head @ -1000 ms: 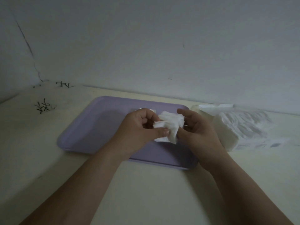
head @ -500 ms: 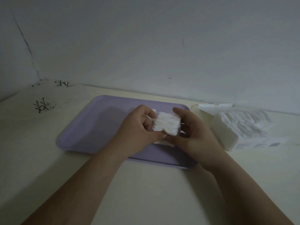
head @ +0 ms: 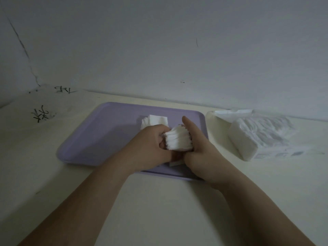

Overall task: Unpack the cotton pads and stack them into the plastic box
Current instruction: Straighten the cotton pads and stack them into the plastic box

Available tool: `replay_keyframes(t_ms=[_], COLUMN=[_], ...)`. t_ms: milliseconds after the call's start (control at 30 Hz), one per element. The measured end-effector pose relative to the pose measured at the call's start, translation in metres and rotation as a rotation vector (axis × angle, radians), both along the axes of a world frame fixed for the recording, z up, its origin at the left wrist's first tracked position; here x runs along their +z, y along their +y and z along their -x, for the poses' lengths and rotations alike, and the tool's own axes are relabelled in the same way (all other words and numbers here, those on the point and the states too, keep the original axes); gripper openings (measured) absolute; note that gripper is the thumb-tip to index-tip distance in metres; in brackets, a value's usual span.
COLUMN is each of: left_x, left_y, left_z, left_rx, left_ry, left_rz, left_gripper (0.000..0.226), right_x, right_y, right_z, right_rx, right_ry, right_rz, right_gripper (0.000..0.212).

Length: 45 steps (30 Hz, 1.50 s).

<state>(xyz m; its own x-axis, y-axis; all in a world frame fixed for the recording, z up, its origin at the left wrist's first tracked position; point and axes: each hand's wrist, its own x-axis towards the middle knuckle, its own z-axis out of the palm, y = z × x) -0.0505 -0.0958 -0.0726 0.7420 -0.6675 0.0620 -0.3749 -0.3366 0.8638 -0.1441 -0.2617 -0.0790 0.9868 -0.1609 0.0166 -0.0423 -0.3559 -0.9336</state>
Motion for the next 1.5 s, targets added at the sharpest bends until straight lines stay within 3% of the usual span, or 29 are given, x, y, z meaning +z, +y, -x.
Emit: replay_keyframes(t_ms=[133,300,367,433,533,633,700,833,1033,1267,1433,1500], left_x=[-0.001,0.005,0.004,0.005,0.010,0.004,-0.001,-0.005,-0.005,-0.003,-0.007,-0.004], left_y=[-0.004,0.003,0.003,0.002,0.003,-0.001,-0.005,0.000,0.015,0.021,0.020,0.020], left_z=[0.002,0.003,-0.005,-0.020,-0.047,-0.069,-0.073,-0.070,-0.051,-0.038,-0.036,-0.036], left_rx=[-0.032,-0.064,0.051,0.311,0.489,0.421,0.386,0.313,0.336,0.298,0.350,0.360], left_ry=[-0.002,0.052,0.004,-0.137,-0.305,-0.199,-0.175,-0.218,-0.178,-0.045,-0.077,-0.003], left_rz=[0.006,0.069,0.125,0.145,-0.002,-0.230,-0.284,-0.234,-0.065,0.087,0.121,0.210], left_gripper=[0.027,0.043,0.040,0.032,0.037,0.059,0.060,0.032,0.017,0.037,0.020,0.020], right_x=[0.003,0.006,0.006,0.005,0.006,0.002,0.000,0.004,0.003,0.002,-0.003,-0.004], right_y=[0.001,-0.005,-0.008,-0.011,-0.015,-0.017,-0.017,-0.016,-0.015,-0.016,-0.019,-0.020], right_z=[0.000,0.001,-0.002,-0.005,-0.007,-0.008,-0.008,-0.007,-0.006,-0.006,-0.010,-0.011], right_rx=[-0.014,-0.079,-0.148,-0.234,-0.300,-0.305,-0.295,-0.303,-0.331,-0.362,-0.381,-0.388], right_ry=[-0.022,-0.055,-0.101,-0.145,-0.153,-0.157,-0.161,-0.156,-0.189,-0.242,-0.265,-0.270], right_rz=[-0.130,0.064,0.076,0.073,0.058,0.068,0.095,0.092,0.048,0.011,0.010,0.010], right_gripper=[0.110,0.109,0.103,0.097,0.089,0.088,0.086,0.080,0.075,0.071,0.070,0.071])
